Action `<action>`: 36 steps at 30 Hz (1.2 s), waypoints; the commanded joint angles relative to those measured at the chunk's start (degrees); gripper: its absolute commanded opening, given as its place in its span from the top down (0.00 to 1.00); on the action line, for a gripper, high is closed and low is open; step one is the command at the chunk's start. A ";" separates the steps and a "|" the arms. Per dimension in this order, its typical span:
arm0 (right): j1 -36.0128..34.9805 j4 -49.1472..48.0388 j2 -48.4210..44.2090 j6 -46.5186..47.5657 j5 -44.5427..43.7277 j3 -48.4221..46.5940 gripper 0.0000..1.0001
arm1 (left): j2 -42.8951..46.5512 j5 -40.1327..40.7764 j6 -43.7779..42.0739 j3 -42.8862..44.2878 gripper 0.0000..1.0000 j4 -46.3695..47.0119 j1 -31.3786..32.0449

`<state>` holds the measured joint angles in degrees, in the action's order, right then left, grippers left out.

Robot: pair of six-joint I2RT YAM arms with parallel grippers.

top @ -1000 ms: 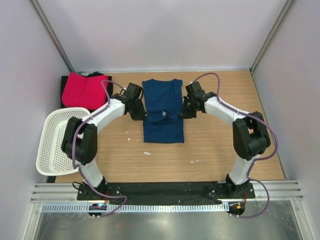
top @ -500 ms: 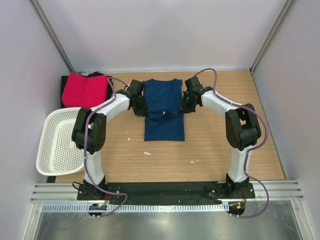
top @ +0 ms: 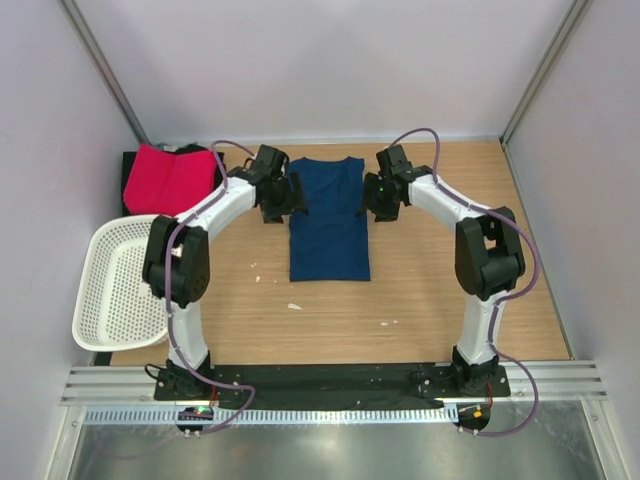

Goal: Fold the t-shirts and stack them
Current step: Fold the tshirt

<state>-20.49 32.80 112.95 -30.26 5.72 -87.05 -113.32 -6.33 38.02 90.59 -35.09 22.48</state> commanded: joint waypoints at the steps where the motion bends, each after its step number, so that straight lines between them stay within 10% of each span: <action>1: -1.21 -2.46 -10.17 3.27 2.71 3.78 0.38 | 10.89 -1.49 0.11 -5.49 0.24 -1.30 0.28; 11: -9.39 -5.99 -11.08 6.02 0.88 11.98 0.35 | 25.16 1.05 4.87 -30.02 0.22 7.93 6.34; 36: -9.48 -11.00 -21.81 -1.91 4.66 35.11 0.41 | 22.97 3.60 9.53 -39.17 0.46 12.85 9.51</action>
<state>-29.67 25.04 90.41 -32.05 9.78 -51.33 -88.92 -4.51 48.05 50.30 -25.30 31.86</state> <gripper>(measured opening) 0.595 0.546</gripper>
